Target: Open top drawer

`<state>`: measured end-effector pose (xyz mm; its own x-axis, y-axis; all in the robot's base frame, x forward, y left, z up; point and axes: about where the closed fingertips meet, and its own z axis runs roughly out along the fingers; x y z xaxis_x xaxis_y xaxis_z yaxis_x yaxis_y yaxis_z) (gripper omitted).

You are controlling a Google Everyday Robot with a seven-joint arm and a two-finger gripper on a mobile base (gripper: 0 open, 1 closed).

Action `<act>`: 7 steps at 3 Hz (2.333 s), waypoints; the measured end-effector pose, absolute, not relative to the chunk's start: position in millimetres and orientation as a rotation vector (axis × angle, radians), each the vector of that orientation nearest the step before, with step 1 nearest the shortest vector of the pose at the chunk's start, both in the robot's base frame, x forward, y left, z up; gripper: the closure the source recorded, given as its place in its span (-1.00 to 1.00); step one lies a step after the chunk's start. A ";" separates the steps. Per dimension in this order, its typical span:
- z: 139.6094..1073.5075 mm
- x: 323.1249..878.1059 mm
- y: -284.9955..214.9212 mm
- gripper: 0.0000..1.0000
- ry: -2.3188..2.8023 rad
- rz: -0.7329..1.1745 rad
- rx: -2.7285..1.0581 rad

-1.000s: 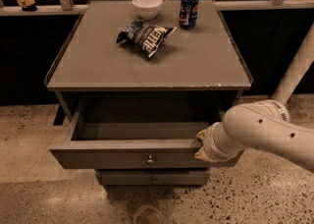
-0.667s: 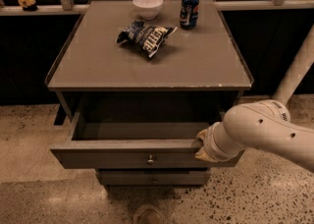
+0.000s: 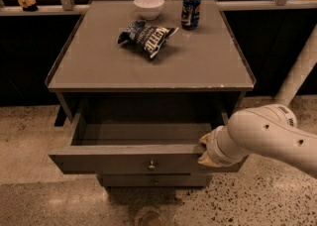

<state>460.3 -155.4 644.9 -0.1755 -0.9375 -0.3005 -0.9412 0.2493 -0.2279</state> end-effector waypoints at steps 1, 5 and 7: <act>636.0 442.5 -157.5 1.00 2.131 -0.023 -1.735; 637.9 421.1 -160.3 1.00 2.127 -0.033 -1.728; 636.5 414.3 -161.3 1.00 2.132 -0.030 -1.728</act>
Offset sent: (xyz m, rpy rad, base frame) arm -0.1669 -0.0240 -0.0700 -0.0425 -0.1798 0.0389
